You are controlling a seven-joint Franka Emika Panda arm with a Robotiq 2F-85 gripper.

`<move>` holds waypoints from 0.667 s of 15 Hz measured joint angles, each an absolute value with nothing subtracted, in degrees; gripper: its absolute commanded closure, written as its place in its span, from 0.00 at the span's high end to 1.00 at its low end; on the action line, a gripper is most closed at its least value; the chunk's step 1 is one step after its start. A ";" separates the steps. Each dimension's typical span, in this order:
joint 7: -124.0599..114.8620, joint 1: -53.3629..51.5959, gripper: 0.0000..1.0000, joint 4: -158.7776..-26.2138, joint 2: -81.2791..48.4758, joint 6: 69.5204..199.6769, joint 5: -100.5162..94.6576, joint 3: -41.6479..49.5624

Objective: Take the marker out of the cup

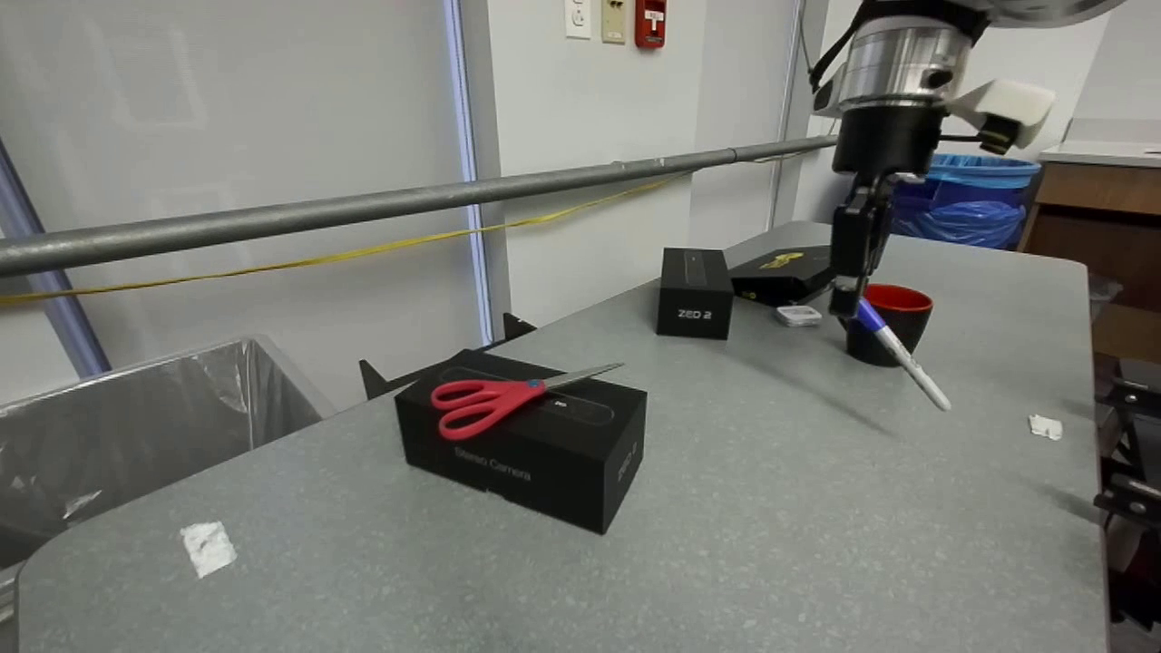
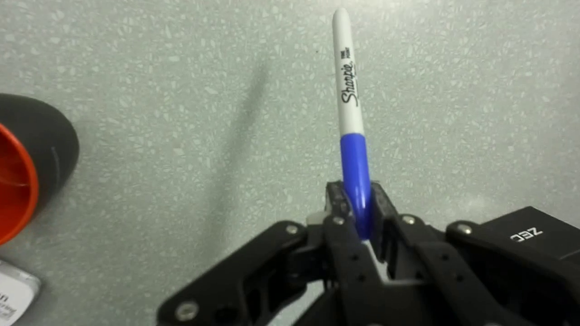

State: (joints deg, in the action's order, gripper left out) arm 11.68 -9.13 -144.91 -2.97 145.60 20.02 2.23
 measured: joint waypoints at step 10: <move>5.65 -5.98 0.40 -130.41 -22.33 145.73 8.24 0.77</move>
State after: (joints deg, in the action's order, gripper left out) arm 5.65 -5.98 -130.41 -22.33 145.73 8.24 0.77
